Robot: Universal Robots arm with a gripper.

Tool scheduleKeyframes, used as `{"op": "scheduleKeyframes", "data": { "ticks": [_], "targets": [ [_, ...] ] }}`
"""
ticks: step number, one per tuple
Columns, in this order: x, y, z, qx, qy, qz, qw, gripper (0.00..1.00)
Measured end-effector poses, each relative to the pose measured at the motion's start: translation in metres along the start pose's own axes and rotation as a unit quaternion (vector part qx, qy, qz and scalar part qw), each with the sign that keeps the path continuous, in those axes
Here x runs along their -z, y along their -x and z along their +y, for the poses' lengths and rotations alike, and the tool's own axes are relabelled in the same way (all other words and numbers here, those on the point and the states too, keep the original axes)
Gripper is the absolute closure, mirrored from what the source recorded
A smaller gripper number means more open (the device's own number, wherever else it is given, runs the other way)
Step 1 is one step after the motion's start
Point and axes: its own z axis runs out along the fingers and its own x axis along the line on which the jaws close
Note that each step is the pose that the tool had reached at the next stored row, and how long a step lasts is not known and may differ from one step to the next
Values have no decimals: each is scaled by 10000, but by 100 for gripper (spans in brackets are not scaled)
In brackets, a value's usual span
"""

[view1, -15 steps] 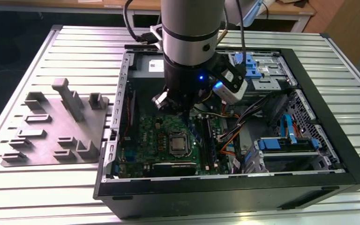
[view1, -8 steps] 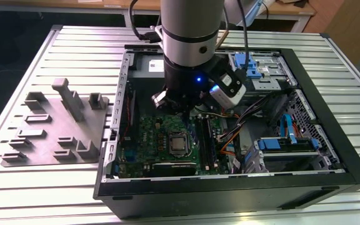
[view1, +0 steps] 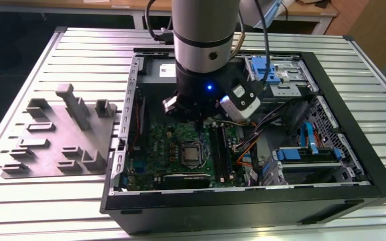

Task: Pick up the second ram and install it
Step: 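Insert the second ram into the second slot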

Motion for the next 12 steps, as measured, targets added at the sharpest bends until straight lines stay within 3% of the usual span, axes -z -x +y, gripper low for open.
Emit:
{"op": "scheduleKeyframes", "data": {
  "ticks": [3,7,12],
  "targets": [
    [-10,-1,0,-270,-14,-9,9996,89],
    [-23,-1,-1,-639,-34,-22,9979,89],
    [-24,-1,-1,-706,-37,-25,9975,89]
  ]
}}
